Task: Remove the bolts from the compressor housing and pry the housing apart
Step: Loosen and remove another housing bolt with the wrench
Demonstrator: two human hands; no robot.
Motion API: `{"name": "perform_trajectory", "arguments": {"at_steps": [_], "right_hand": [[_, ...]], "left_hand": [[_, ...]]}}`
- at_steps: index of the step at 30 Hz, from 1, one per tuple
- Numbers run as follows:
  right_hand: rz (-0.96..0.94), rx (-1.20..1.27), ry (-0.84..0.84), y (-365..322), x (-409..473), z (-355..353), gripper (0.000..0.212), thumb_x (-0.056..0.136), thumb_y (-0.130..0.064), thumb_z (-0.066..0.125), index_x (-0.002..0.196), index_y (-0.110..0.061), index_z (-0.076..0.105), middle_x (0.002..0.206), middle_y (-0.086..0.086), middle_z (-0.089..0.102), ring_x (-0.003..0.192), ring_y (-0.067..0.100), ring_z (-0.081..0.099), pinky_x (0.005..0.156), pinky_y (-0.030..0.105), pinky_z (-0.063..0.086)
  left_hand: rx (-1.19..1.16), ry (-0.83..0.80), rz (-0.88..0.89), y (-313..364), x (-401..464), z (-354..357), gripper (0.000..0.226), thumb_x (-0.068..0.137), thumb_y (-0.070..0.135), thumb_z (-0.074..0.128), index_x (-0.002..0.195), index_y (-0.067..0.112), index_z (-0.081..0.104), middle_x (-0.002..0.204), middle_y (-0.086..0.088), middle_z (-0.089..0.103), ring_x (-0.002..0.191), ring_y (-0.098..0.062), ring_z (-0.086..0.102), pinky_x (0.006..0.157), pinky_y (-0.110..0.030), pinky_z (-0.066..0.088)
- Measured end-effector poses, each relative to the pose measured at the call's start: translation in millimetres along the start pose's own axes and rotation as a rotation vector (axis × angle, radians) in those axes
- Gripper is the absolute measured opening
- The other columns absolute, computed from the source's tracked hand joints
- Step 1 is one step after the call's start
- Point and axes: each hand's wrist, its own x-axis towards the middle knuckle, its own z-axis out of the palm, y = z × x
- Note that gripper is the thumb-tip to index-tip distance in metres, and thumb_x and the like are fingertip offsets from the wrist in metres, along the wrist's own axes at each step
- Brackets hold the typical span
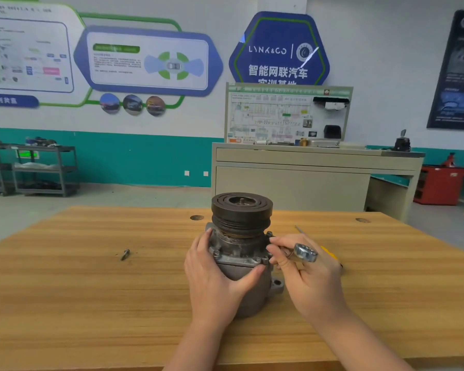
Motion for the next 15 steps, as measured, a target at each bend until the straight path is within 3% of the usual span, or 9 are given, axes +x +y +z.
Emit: {"name": "perform_trajectory", "arguments": {"at_steps": [4, 7, 9, 12, 14, 15], "right_hand": [[-0.041, -0.073, 0.012, -5.7, -0.6, 9.5, 0.018, 0.085, -0.005, 0.063, 0.098, -0.017, 0.062, 0.088, -0.004, 0.065, 0.077, 0.008, 0.062, 0.072, 0.017, 0.050], [-0.174, -0.168, -0.049, -9.3, -1.7, 17.6, 0.010, 0.088, -0.008, 0.055, 0.092, -0.005, 0.064, 0.086, 0.007, 0.067, 0.081, 0.012, 0.059, 0.071, 0.021, 0.050], [-0.186, -0.166, -0.024, -7.8, -4.6, 20.3, 0.008, 0.096, -0.014, 0.052, 0.093, -0.009, 0.058, 0.080, 0.006, 0.065, 0.074, 0.012, 0.058, 0.067, 0.018, 0.048], [0.026, -0.027, 0.174, -5.3, -6.8, 23.1, 0.022, 0.105, -0.037, 0.035, 0.094, -0.027, 0.051, 0.071, 0.002, 0.062, 0.057, 0.010, 0.059, 0.056, 0.023, 0.049], [0.246, 0.173, 0.351, -5.9, -2.3, 25.1, 0.022, 0.104, -0.040, 0.031, 0.092, -0.043, 0.049, 0.072, -0.002, 0.062, 0.050, 0.012, 0.056, 0.050, 0.024, 0.047], [0.316, 0.258, 0.426, -4.9, -0.5, 26.3, 0.021, 0.103, -0.039, 0.031, 0.092, -0.042, 0.048, 0.074, -0.003, 0.062, 0.048, 0.015, 0.055, 0.048, 0.023, 0.045]], "left_hand": [[-0.002, -0.014, -0.017, 0.0, 0.2, 1.5, 0.108, 0.060, 0.073, 0.066, 0.144, 0.014, 0.032, 0.139, -0.010, 0.045, 0.128, -0.029, 0.042, 0.104, -0.056, 0.041], [-0.021, -0.013, -0.029, 0.0, -0.8, 1.4, 0.108, 0.059, 0.071, 0.065, 0.145, 0.012, 0.034, 0.140, -0.007, 0.044, 0.129, -0.022, 0.040, 0.107, -0.054, 0.040], [-0.018, -0.009, -0.025, 0.7, -1.1, 1.3, 0.108, 0.060, 0.071, 0.065, 0.144, 0.012, 0.034, 0.139, -0.009, 0.045, 0.129, -0.026, 0.042, 0.105, -0.056, 0.041], [0.009, -0.006, -0.015, 0.9, -0.8, 1.2, 0.109, 0.059, 0.072, 0.066, 0.144, 0.011, 0.034, 0.139, -0.011, 0.045, 0.129, -0.031, 0.043, 0.105, -0.057, 0.041], [0.007, -0.007, -0.016, 1.4, -0.6, 0.5, 0.109, 0.059, 0.072, 0.066, 0.144, 0.012, 0.033, 0.139, -0.010, 0.045, 0.130, -0.030, 0.041, 0.106, -0.057, 0.040], [0.004, -0.008, -0.017, 1.6, -0.3, 0.0, 0.108, 0.059, 0.072, 0.066, 0.144, 0.013, 0.033, 0.139, -0.009, 0.045, 0.130, -0.029, 0.041, 0.106, -0.057, 0.040]]}}
